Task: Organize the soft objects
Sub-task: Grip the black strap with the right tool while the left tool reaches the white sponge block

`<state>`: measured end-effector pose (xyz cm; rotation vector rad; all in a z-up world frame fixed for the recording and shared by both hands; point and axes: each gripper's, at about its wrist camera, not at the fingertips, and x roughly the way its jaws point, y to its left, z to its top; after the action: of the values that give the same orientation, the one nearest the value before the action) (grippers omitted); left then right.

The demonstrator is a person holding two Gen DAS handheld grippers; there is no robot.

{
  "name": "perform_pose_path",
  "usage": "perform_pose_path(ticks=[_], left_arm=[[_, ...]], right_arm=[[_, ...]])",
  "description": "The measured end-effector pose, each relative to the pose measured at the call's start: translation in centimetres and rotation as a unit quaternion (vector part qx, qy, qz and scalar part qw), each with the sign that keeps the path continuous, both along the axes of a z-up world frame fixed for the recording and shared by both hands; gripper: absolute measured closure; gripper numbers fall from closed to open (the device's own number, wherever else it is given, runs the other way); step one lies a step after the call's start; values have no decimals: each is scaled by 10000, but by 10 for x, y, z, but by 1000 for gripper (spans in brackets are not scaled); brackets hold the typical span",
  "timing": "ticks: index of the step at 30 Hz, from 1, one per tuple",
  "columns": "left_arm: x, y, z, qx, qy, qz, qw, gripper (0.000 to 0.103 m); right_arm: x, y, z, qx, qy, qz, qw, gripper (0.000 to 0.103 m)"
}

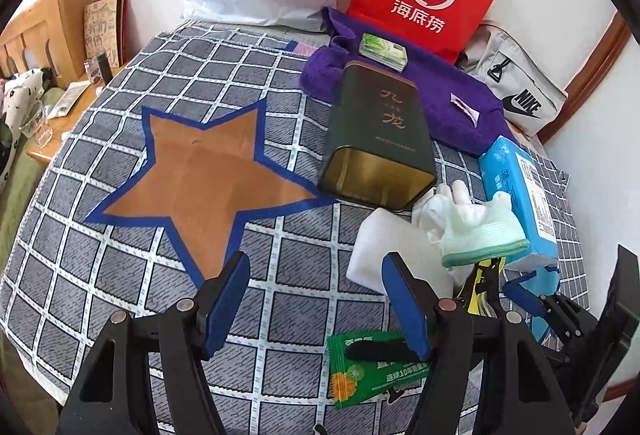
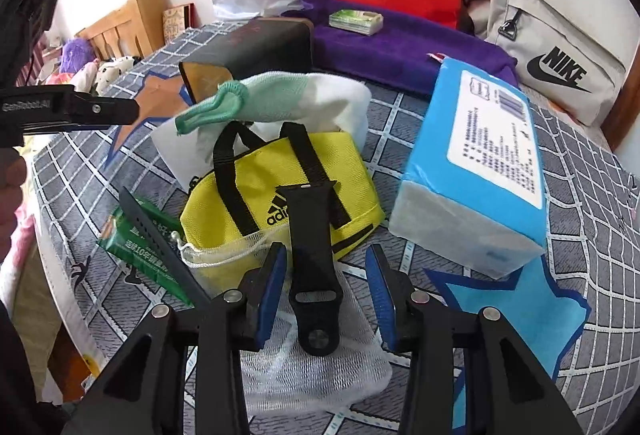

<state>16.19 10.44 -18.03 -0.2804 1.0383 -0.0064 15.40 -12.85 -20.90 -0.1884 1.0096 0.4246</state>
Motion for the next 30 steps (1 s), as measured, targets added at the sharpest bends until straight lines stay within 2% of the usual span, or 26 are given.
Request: perform_pose_path(ticks=[1,3,6,10,13,21,24,27,29,30], left_arm=[[-1,1,0,-16,-3,11,10000,36],[-2,2,0,-47,-11,18,10000,36],[-5,2,-1,-47,-2,1,10000,36],[-8,0,0,23,-3,-56,10000,36],[-12,-3,2,53,-10,-118,9999,36],[-25,-14,-5,140,117,-224,9996,36],[-26,-21,-5,79,33,-250,9997,36],[-25,-35,-6,177,-32,-463,9988,36],[-25,-46,-6,233,-121,-630,9977,32],[-24,-51,-6,258,-173,-714,9970,25]], right_arm=[[1,1,-2,22,-11,11,10000,66],[2,3,-3,175,51,117,9998,83],[-2,3,6,57,-119,142,9998,83],[-10,-9,28,332,-202,41,9992,83],[-18,-19,34,310,-259,-109,9991,83],[-35,-62,21,282,-44,-766,9966,83],[-37,-79,13,385,87,-1038,9938,83],[-40,-89,10,461,112,-1127,9925,83],[-41,-92,9,484,96,-1141,9922,83],[-41,-93,9,504,102,-1151,9920,83]])
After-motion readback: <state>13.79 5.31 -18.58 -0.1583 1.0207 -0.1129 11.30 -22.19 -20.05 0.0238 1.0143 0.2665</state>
